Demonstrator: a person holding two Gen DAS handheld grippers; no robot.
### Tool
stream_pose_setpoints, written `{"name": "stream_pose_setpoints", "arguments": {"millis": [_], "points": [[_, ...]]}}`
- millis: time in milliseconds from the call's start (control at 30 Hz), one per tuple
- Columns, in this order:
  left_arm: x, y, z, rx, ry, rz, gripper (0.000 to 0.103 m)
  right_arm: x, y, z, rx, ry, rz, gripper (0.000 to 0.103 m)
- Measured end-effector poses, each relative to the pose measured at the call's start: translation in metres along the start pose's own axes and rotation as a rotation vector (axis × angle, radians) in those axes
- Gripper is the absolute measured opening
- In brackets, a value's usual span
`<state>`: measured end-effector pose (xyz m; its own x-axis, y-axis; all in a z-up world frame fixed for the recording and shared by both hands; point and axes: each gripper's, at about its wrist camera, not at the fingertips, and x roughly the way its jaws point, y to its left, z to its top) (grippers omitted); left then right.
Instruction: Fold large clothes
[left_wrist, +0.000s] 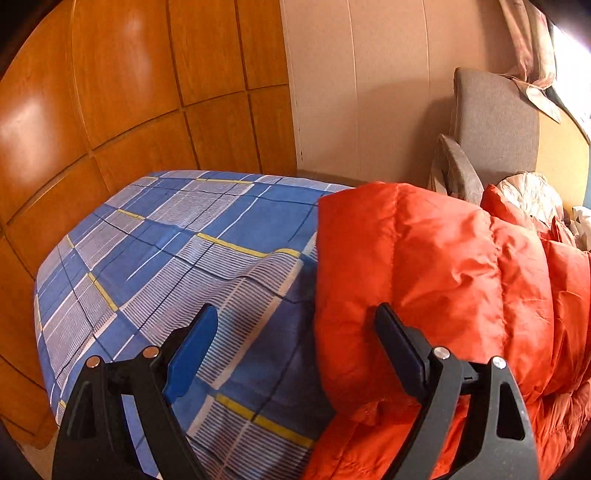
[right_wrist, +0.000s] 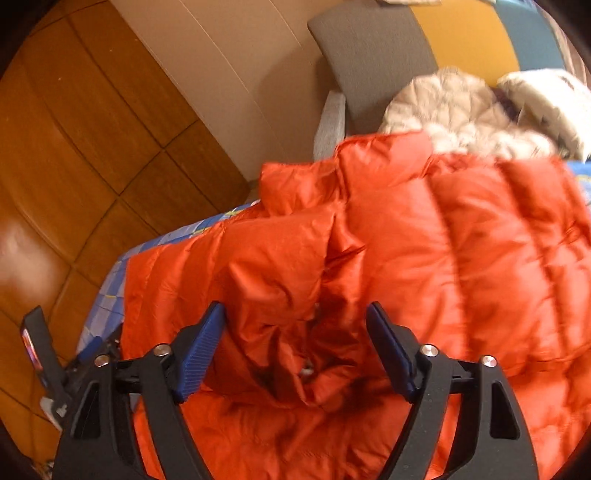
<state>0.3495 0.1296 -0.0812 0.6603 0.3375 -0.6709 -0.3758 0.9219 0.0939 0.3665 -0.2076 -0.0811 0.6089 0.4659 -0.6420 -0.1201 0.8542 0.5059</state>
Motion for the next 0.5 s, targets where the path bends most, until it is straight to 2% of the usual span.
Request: {"name": "stream_pose_setpoints", "arguments": {"millis": [33, 67, 100, 200, 300, 433, 500], "points": [[0.0, -0.003, 0.001, 0.006, -0.005, -0.002, 0.085, 0.004, 0.002, 0.003, 0.0, 0.008, 0.005, 0.038], [-0.005, -0.006, 0.002, 0.009, -0.012, -0.007, 0.085, 0.004, 0.004, 0.004, -0.016, 0.006, -0.015, 0.022], [-0.008, -0.008, 0.004, 0.011, -0.022, -0.019, 0.085, -0.001, 0.006, 0.005, -0.037, -0.008, -0.019, 0.013], [-0.021, -0.014, 0.009, 0.009, -0.076, -0.049, 0.085, -0.023, 0.007, 0.011, -0.089, -0.071, -0.077, 0.009], [-0.018, -0.029, 0.01, 0.044, -0.066, -0.071, 0.085, -0.049, -0.004, 0.025, -0.089, -0.125, -0.126, 0.009], [-0.007, -0.059, 0.004, 0.134, -0.025, -0.108, 0.086, -0.057, -0.032, 0.029, -0.066, -0.107, -0.18, 0.009], [-0.002, -0.072, 0.0, 0.183, -0.027, -0.088, 0.086, -0.05, -0.05, 0.025, -0.024, -0.076, -0.186, 0.009]]}}
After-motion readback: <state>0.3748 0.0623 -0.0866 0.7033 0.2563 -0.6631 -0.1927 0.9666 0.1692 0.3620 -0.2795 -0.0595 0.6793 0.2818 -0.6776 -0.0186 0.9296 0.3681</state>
